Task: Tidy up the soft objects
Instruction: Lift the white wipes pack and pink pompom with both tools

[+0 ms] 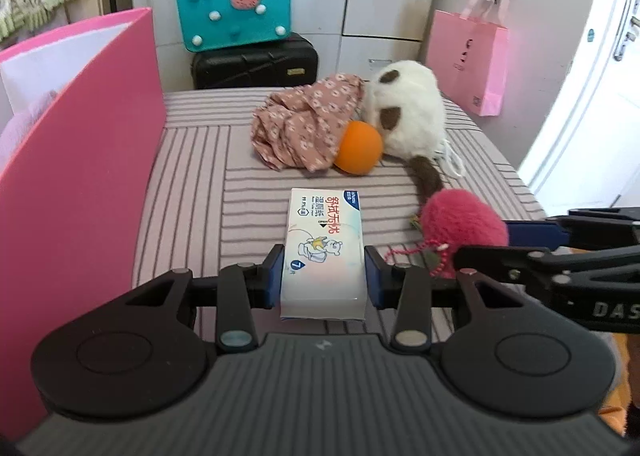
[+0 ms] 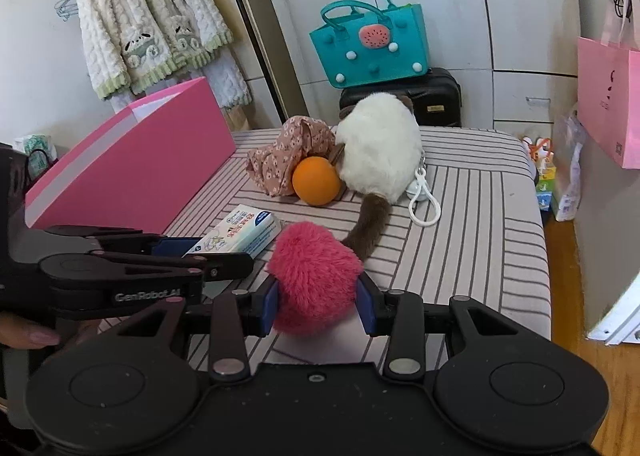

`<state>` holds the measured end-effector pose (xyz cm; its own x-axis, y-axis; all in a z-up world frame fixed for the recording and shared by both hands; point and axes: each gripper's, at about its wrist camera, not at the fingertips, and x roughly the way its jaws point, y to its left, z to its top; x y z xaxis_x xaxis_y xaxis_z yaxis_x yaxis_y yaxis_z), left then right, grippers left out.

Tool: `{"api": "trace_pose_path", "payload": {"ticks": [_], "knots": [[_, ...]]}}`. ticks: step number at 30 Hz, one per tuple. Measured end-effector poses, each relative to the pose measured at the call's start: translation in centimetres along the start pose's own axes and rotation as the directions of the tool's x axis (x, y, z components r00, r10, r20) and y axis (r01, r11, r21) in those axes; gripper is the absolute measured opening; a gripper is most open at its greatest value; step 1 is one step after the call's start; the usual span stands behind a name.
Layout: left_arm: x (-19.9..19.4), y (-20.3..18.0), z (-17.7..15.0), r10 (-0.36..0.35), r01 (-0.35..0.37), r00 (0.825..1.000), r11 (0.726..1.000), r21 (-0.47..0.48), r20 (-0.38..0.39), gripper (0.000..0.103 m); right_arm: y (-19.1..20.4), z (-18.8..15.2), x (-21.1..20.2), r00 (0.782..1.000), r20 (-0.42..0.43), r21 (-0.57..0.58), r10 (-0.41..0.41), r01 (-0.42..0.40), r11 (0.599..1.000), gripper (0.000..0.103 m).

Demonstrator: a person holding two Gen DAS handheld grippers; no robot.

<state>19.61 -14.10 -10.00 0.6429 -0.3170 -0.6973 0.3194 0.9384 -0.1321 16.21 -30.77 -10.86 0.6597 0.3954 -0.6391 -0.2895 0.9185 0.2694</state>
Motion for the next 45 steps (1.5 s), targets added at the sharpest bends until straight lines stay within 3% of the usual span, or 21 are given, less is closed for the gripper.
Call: {"api": "trace_pose_path", "payload": {"ticks": [13,29,42,45], "knots": [[-3.2,0.0,-1.2,-0.088,0.088,0.996,0.996,-0.012,-0.029,0.039,1.8,-1.0,-2.7,0.999,-0.010,-0.007,-0.043,0.043,0.999,0.045],[-7.4,0.4,-1.7,-0.157,0.159,0.986,0.986,0.042,-0.052,0.039,4.4,-1.4,-5.4,1.000,-0.025,-0.048,-0.016,0.015,0.999,0.045],[-12.0,1.5,-1.9,-0.233,0.244,0.966,0.965,0.096,-0.116,0.039,7.9,-1.9,-7.9,0.998,-0.051,-0.113,0.033,-0.039,0.993,0.045],[-12.9,2.0,-2.1,-0.214,0.224,0.972,0.970,0.098,-0.099,0.039,8.8,-1.9,-8.5,0.998,-0.056,-0.121,0.042,-0.049,0.991,0.045]]}}
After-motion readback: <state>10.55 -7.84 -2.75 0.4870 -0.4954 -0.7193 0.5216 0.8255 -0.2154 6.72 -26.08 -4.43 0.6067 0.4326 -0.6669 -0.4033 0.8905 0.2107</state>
